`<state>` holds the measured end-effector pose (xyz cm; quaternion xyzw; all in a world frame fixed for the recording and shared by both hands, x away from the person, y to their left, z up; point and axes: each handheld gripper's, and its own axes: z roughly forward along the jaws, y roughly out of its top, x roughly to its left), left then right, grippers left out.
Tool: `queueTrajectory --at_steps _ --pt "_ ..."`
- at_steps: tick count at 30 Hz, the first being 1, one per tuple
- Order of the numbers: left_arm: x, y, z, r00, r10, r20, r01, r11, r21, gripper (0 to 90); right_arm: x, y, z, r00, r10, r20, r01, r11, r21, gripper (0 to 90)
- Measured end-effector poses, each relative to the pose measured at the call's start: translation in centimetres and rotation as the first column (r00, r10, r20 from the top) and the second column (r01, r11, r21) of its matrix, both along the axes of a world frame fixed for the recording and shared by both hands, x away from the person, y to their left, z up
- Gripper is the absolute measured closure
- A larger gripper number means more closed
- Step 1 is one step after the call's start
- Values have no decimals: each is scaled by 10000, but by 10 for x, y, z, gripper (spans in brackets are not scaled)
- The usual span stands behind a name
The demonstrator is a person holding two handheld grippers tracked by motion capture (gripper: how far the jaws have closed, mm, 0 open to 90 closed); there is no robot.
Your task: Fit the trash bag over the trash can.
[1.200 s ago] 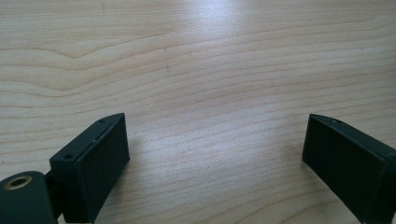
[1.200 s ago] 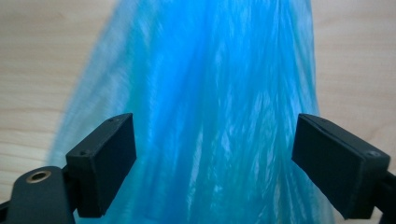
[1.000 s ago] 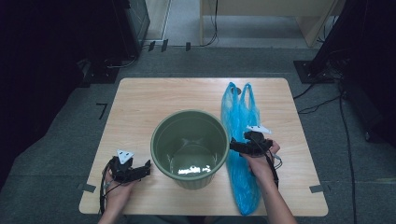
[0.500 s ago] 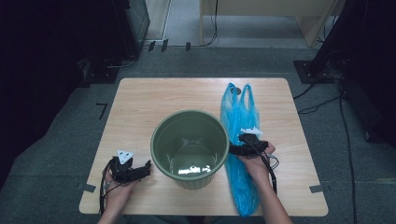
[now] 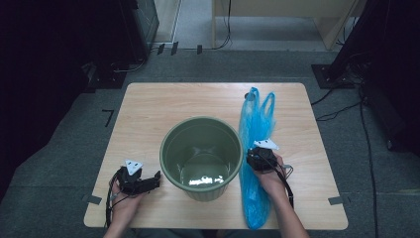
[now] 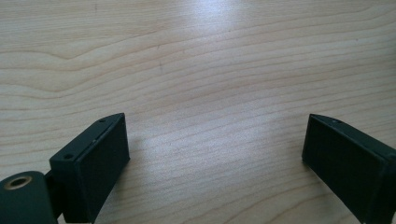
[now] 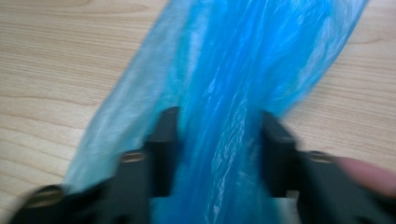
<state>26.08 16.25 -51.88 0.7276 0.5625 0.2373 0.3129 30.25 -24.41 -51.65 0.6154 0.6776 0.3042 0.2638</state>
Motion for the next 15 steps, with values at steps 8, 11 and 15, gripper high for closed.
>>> queueTrajectory --at_steps 8,11,15 --pt "0 1 0 10000 -79 5 79 9999 -102 67 -3 4 -4 9988 -125 482 128 9999 -68 898" --pt "0 1 0 10000 -94 7 94 9999 -77 67 -5 1 -4 9966 -229 790 202 9992 344 900" --pt "0 0 0 9999 -107 3 107 9999 -45 67 -10 -2 1 9885 -347 1471 267 9981 559 900"
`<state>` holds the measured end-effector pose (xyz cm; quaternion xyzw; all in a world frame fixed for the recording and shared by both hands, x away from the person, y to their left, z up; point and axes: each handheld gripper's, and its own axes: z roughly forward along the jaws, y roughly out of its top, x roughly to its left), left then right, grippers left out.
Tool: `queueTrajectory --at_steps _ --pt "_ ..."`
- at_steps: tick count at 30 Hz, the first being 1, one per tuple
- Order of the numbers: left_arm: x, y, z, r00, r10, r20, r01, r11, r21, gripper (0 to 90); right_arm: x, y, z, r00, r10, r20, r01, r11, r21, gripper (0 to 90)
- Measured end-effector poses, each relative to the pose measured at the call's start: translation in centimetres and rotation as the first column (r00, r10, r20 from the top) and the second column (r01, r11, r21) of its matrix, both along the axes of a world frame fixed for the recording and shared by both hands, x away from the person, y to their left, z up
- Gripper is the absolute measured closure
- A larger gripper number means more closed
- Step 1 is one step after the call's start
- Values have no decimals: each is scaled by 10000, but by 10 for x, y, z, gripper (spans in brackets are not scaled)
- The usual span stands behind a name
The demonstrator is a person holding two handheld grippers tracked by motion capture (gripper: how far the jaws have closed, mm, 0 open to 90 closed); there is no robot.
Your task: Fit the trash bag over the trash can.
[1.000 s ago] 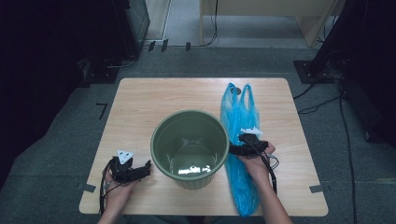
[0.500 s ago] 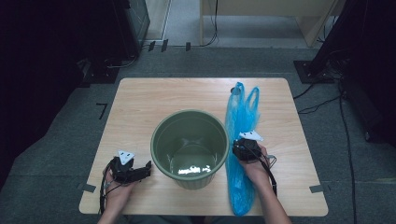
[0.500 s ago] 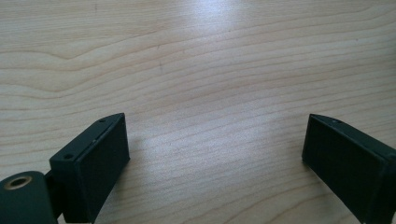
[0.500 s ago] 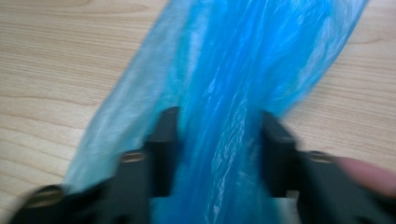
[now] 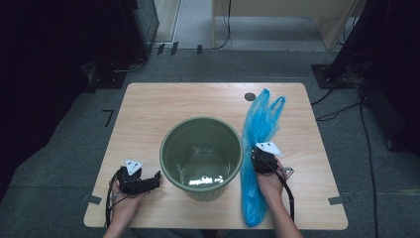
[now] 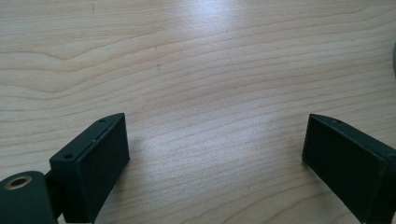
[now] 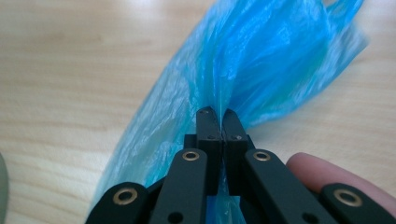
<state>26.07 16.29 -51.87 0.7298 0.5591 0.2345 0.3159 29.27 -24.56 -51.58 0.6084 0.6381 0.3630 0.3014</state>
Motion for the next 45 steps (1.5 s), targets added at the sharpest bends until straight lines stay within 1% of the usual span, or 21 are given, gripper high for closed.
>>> queueTrajectory --at_steps 1,2,3,4,6,7,10,12,13,14,15,17,19,20,21,23,27,35,38,42,45 --pt "0 0 0 10000 -3 -18 3 10000 23 67 -2 0 2 9998 -38 179 36 10000 67 900" --pt "0 0 0 10000 -2 -19 2 10000 27 67 -4 -1 7 9982 -65 592 59 9999 116 900" --pt "0 0 0 10000 1 -19 -1 10000 34 67 -6 -1 11 9968 -93 793 78 9998 192 900" --pt "0 0 0 10000 1 -21 -1 10000 37 67 -6 -1 11 9968 -93 793 78 9998 192 900" --pt "0 0 0 10000 2 -19 -2 10000 34 67 -8 -1 17 9929 -161 1180 134 9996 242 900" --pt "0 -1 0 10000 0 -21 0 10000 44 67 -10 -1 23 9893 -213 1445 165 9993 346 900" --pt "0 -1 0 10000 -4 -7 4 9999 105 67 -12 0 29 9865 -187 1625 124 9991 396 900" --pt "0 -1 0 10000 1 -15 -1 9999 127 67 -13 1 37 9816 -136 1906 62 9992 396 900" --pt "0 -1 0 10000 1 -15 -1 9999 127 67 -13 1 37 9816 -136 1906 62 9992 396 900" --pt "0 -1 0 10000 10 -16 -10 9999 131 67 -14 3 43 9766 -145 2144 61 9992 399 900" --pt "0 -1 0 10000 10 -16 -10 9999 131 66 -14 3 43 9766 -145 2144 61 9992 399 900" --pt "0 -1 0 10000 14 -19 -14 9999 133 66 -15 5 52 9705 -115 2407 13 9991 424 900" --pt "0 -1 0 10000 12 -19 -12 9999 136 66 -16 7 55 9686 -126 2485 21 9991 426 900" --pt "0 -1 0 10000 13 -18 -13 9999 136 66 -17 9 60 9640 -83 2658 -28 9991 413 900" --pt "0 -1 0 10000 13 -18 -13 9999 136 66 -17 9 60 9640 -83 2658 -28 9991 413 900" --pt "0 -1 0 10000 15 -19 -15 9999 134 66 -18 11 65 9604 -24 2785 -94 9991 411 900" --pt "0 -1 0 10000 14 -18 -14 9999 139 66 -20 14 76 9481 82 3180 -188 9994 303 897" --pt "0 -1 0 10000 12 -20 -12 9999 142 66 -23 18 99 9277 154 3730 -277 9992 278 897" --pt "0 -1 0 10000 15 -5 -14 9999 149 66 -26 19 107 9148 229 4033 -363 9990 254 898" --pt "0 -1 0 10000 12 -16 -12 9999 145 66 -30 23 116 8934 340 4479 -413 9991 65 898" --pt "0 -1 0 10000 7 -14 -7 9999 148 66 -32 27 123 8746 424 4831 -413 9991 -129 898"
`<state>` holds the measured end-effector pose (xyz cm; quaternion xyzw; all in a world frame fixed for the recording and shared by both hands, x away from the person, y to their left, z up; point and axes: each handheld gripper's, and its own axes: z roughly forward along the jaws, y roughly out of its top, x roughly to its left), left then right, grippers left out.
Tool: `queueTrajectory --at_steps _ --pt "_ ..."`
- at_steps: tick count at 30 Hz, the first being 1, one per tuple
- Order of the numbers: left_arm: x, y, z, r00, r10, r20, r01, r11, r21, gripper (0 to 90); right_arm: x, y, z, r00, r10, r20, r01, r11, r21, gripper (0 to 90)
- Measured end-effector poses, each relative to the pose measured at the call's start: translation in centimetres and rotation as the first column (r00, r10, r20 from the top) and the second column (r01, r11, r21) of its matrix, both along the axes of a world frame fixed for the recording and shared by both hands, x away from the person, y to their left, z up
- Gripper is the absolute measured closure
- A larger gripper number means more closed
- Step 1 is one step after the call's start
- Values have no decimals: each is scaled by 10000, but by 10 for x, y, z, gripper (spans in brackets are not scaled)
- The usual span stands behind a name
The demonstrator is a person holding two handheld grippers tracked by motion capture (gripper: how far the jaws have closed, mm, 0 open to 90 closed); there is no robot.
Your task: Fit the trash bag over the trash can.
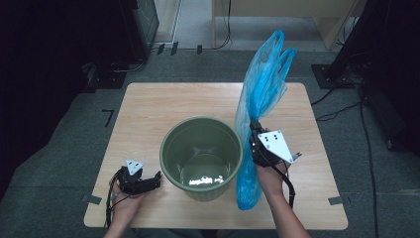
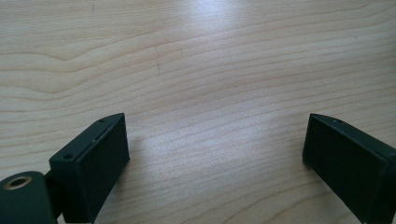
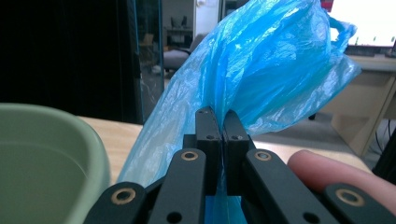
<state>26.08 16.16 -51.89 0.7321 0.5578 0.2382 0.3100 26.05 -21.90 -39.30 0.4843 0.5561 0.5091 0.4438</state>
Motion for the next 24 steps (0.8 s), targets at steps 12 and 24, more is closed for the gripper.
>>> queueTrajectory --at_steps 12,24 --pt "0 0 0 10000 1 5 -1 10000 -1 66 -2 11 38 9939 59 1098 -26 9995 -299 900" --pt "0 0 0 10000 2 5 -2 10000 -3 66 4 17 75 9830 88 1832 14 9985 -555 900"
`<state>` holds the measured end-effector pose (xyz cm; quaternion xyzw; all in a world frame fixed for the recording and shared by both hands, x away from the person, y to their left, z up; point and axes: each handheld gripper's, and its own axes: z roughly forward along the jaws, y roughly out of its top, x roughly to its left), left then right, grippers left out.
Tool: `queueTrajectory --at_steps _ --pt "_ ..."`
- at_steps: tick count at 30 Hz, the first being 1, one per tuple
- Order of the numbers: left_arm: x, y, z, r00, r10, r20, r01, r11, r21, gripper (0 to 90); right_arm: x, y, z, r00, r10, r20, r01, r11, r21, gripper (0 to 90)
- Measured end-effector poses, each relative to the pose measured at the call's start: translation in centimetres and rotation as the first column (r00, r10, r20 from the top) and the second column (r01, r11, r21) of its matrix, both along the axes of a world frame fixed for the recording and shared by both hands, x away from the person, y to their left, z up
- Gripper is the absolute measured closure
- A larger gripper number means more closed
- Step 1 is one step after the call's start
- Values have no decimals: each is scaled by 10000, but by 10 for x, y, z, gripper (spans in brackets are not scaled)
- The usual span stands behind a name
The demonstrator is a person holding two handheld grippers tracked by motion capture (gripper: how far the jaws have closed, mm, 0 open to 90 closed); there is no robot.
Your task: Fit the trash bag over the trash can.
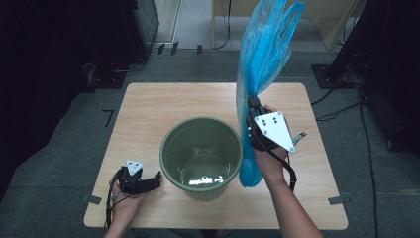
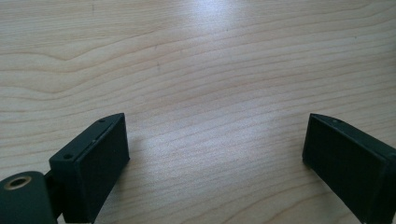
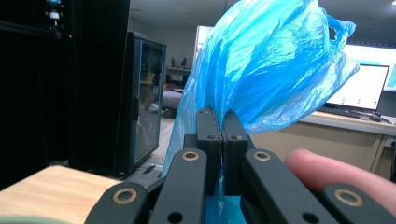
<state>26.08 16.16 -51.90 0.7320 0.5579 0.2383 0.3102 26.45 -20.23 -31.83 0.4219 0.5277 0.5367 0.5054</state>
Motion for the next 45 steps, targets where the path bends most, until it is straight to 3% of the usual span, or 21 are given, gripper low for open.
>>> queueTrajectory --at_steps 12,22,45 --pt "0 0 0 10000 0 -1 0 10000 1 66 4 7 28 9994 119 327 -117 9999 -52 900" --pt "0 0 0 10000 10 5 -10 10000 -3 66 9 30 46 9971 601 457 -595 9981 -133 900" --pt "0 0 0 10000 -17 -13 17 10000 22 66 17 95 54 9880 1490 400 -1484 9888 -187 900"
